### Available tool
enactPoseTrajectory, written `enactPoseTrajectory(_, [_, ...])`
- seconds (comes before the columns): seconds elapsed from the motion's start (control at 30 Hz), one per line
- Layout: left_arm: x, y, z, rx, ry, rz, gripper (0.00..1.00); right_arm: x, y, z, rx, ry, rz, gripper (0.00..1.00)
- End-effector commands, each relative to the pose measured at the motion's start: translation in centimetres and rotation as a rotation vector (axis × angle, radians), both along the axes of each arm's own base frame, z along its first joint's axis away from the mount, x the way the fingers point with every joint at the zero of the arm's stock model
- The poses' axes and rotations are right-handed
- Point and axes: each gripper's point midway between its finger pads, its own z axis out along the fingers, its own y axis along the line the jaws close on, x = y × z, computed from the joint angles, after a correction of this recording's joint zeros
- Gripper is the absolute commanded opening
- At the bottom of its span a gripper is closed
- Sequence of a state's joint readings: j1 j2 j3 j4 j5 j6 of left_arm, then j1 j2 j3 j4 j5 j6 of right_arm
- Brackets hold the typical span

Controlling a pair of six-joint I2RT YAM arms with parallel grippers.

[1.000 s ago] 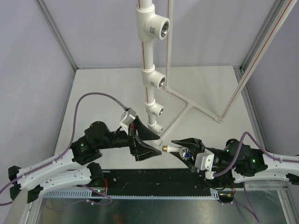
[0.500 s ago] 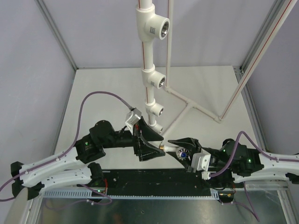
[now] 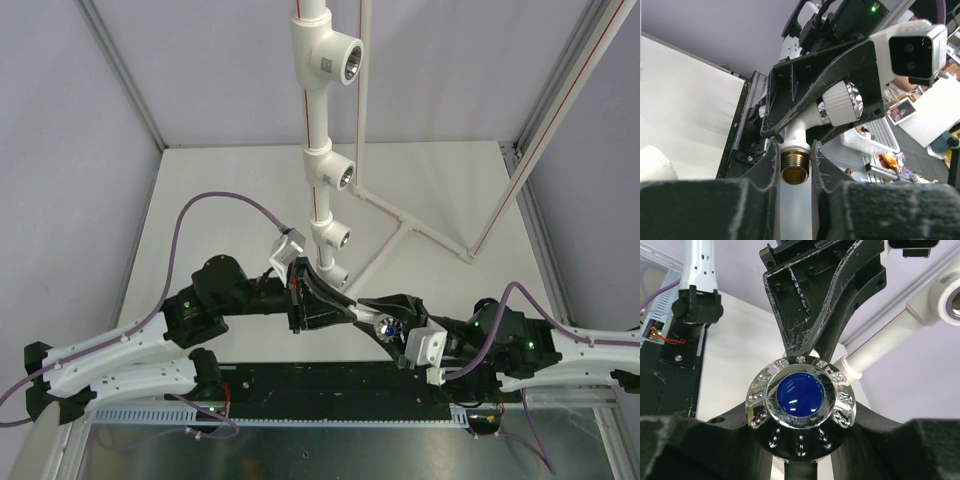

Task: Install the water faucets
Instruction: Adjust the water faucet.

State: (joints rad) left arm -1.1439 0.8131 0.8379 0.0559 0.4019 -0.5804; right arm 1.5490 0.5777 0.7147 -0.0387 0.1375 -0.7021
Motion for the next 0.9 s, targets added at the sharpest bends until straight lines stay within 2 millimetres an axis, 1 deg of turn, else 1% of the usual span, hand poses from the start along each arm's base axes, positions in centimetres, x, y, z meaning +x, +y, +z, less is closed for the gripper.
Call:
enactPoseTrajectory(0.0, [0.0,-0.3,2.8,-0.072,-0.018,-0.005,0.04,-0.2,-0.3,2.9,0.104,0.002,0.005,0.1])
enactPoseTrajectory(0.1, [-0.3,-0.6,2.8,-0.074,-0.006,-0.025,0.01,-0.1,-0.7,3.2,0.121,0.008,-0.006,0.23])
enactPoseTrajectory(0.17, [-0.5,-0.6,2.8,-0.078,-0.002,-0.033,0.0,0.0,-1.1,3.5,0.134,0.011,-0.014,0.33])
enactPoseTrajectory(0.3, [-0.6,-0.5,3.2,-0.097,0.006,-0.031,0.0,0.2,-1.6,3.8,0.145,0.018,-0.022,0.51])
enactPoseTrajectory(0.37, [-0.6,-0.3,3.6,-0.114,0.007,-0.027,0.0,0.2,-1.9,3.6,0.142,0.025,-0.027,0.58])
enactPoseTrajectory(0.47, [-0.6,-0.1,4.1,-0.134,0.009,-0.026,0.0,0.2,-2.2,3.5,0.142,0.035,-0.027,0.64])
enactPoseTrajectory(0.53, [-0.7,0.0,4.4,-0.145,0.011,-0.027,0.0,0.2,-2.4,3.6,0.147,0.038,-0.027,0.66])
enactPoseTrajectory(0.6, [-0.8,0.1,4.6,-0.154,0.012,-0.03,0.0,0.2,-2.6,3.5,0.15,0.039,-0.026,0.66])
enactPoseTrajectory(0.7, [-1.0,0.3,5.1,-0.171,0.011,-0.034,0.0,0.2,-2.7,2.9,0.128,0.041,-0.026,0.67])
enactPoseTrajectory(0.87, [-1.4,0.5,5.6,-0.186,0.013,-0.057,0.0,0.1,-2.7,2.7,0.133,0.042,-0.022,0.64])
